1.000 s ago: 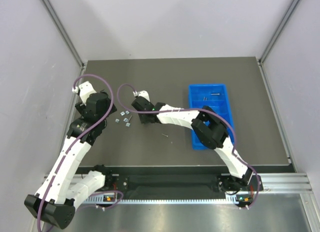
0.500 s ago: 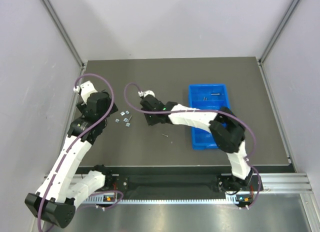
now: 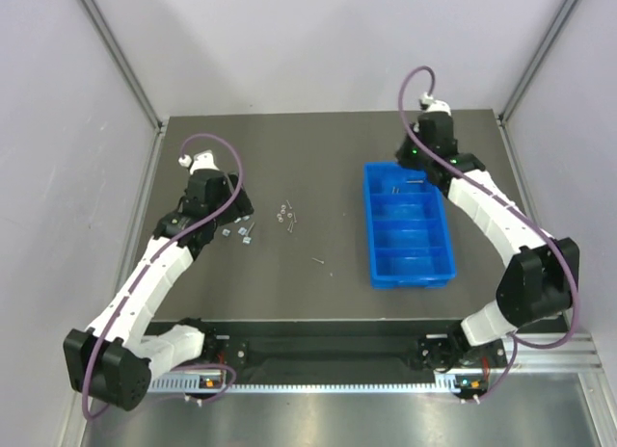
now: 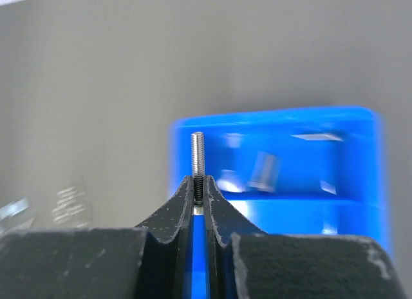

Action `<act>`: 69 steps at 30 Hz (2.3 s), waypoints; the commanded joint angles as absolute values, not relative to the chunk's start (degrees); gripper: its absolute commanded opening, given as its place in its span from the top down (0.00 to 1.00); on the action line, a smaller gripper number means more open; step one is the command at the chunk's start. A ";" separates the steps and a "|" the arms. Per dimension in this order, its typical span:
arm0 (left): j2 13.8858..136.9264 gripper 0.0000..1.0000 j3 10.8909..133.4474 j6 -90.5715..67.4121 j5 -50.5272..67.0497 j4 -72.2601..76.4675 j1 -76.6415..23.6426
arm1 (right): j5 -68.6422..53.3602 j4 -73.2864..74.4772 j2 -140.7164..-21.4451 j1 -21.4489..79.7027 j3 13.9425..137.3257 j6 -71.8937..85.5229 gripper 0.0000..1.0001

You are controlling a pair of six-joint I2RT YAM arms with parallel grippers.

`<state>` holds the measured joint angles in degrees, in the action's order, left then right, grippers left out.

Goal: Sort the screws and nuts into containers

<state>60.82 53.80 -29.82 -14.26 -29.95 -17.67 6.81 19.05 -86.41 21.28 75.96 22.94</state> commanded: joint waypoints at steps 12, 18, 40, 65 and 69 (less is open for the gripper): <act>62.14 0.21 52.65 -29.36 -9.23 -24.35 -17.75 | 7.38 16.96 -97.90 13.36 73.12 21.62 1.00; 61.88 0.21 51.07 -29.62 -6.69 -23.56 -18.54 | 6.77 17.05 -97.74 13.54 73.13 21.45 0.60; 90.33 0.25 60.63 -37.23 -18.01 -27.83 -50.45 | 2.99 21.36 -69.61 13.54 56.96 20.65 0.04; 108.81 0.31 76.64 -87.63 -42.63 -52.56 -61.61 | 2.90 19.34 -68.47 13.45 53.70 21.27 0.01; 109.25 0.35 75.85 -89.73 -41.49 -52.56 -61.52 | 2.64 19.51 -68.56 13.53 53.61 21.36 0.01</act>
